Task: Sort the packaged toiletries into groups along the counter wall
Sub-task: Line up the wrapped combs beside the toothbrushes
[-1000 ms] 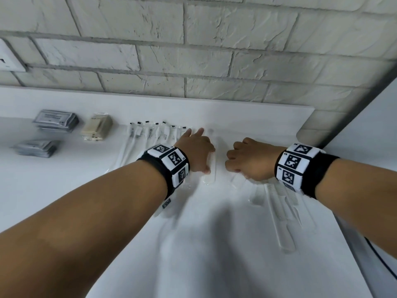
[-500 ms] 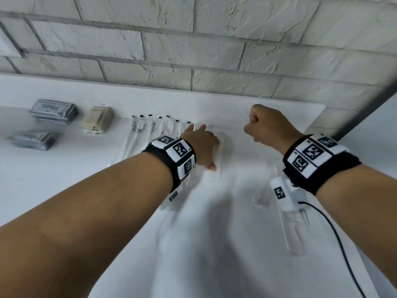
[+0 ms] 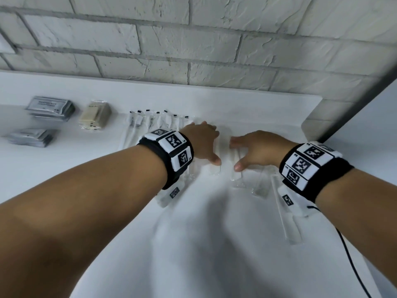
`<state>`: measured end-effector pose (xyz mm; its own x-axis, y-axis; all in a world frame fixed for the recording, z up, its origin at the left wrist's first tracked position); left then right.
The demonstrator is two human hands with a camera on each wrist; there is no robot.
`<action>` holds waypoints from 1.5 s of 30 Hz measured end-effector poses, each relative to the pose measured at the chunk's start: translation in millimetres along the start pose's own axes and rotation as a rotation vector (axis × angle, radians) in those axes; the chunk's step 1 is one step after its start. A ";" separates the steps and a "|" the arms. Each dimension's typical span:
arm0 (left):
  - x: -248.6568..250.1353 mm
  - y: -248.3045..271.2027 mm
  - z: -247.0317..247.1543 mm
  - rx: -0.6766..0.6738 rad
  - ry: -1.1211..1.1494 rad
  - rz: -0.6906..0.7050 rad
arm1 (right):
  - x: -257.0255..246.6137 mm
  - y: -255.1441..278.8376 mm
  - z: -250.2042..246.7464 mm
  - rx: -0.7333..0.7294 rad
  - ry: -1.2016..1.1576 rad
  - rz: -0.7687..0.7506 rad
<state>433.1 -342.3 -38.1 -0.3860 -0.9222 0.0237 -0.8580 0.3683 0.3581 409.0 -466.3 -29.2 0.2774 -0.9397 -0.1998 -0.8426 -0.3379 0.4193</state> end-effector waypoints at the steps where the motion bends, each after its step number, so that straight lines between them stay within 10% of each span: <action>1: 2.9 0.4 2.6 -0.019 -0.020 0.008 | -3.1 -1.2 5.0 -0.020 0.035 -0.012; 33: -3.6 9.1 10.8 -0.019 -0.019 -0.013 | 0.5 -0.2 -8.4 0.094 -0.030 -0.102; 45: 42.1 7.2 3.6 0.018 -0.054 0.048 | 4.6 28.9 25.3 -0.080 0.594 -0.343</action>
<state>409.4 -378.1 -37.9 -0.4438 -0.8961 -0.0097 -0.8439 0.4143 0.3407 374.2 -479.1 -40.4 0.7472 -0.6406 0.1772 -0.6319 -0.6022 0.4879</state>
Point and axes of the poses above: each hand's wrist, its own y-axis away from the middle knuckle, its own z-axis out of the palm, x = y × z, the point moved 8 cm from there along -y, towards the middle knuckle, and after that the axes turned 8 degrees about -z, right-handed, at the moved point
